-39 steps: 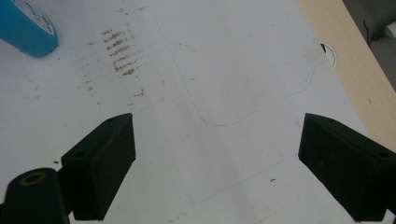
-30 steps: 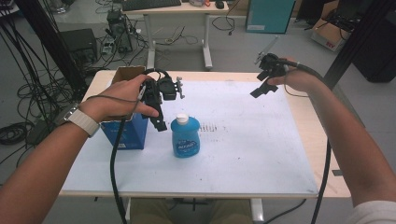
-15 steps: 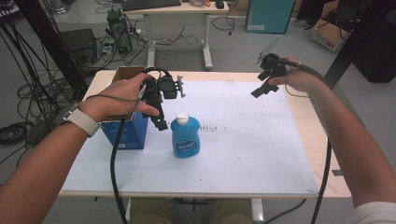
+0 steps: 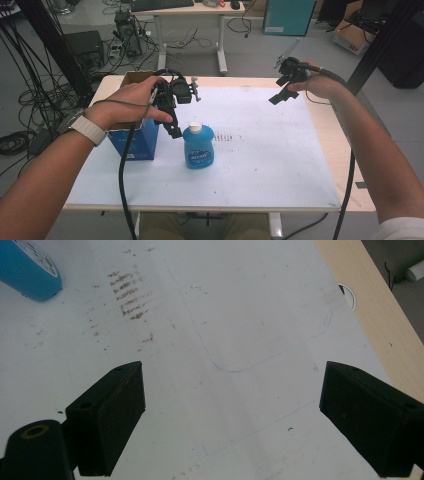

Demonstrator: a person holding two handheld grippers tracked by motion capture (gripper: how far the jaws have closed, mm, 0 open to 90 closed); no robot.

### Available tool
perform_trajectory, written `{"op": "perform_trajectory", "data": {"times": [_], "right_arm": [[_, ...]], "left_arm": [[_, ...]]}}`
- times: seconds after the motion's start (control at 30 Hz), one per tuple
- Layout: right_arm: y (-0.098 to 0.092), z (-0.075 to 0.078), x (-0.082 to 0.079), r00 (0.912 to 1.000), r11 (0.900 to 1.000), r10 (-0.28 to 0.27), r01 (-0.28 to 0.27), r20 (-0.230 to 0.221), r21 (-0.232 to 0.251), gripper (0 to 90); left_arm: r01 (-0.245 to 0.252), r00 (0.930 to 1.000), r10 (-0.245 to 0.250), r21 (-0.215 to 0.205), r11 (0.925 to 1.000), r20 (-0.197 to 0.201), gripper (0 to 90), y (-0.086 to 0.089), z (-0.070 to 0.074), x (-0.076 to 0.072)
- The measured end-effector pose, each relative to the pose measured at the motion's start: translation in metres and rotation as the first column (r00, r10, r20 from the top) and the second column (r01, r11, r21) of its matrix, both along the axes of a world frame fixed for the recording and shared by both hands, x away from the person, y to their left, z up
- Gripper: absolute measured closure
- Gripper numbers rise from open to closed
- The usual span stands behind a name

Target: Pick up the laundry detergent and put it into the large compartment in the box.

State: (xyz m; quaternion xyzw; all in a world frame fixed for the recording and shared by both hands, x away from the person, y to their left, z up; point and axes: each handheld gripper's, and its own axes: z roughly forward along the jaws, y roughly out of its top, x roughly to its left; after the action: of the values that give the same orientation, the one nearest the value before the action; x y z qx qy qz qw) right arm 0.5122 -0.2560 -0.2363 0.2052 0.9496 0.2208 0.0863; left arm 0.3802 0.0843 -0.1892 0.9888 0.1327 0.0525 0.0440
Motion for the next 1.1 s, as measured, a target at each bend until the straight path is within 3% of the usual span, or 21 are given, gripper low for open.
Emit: {"op": "perform_trajectory", "data": {"times": [1.1], "right_arm": [[-0.007,-0.001,-0.004,0.9999,1.0,-0.012,0.012,-0.005,0.004,11.0]], "left_arm": [[0.059,0.9982,-0.059,-0.033,0.9977,-0.007,6.5,-0.028,-0.016,0.003]]}}
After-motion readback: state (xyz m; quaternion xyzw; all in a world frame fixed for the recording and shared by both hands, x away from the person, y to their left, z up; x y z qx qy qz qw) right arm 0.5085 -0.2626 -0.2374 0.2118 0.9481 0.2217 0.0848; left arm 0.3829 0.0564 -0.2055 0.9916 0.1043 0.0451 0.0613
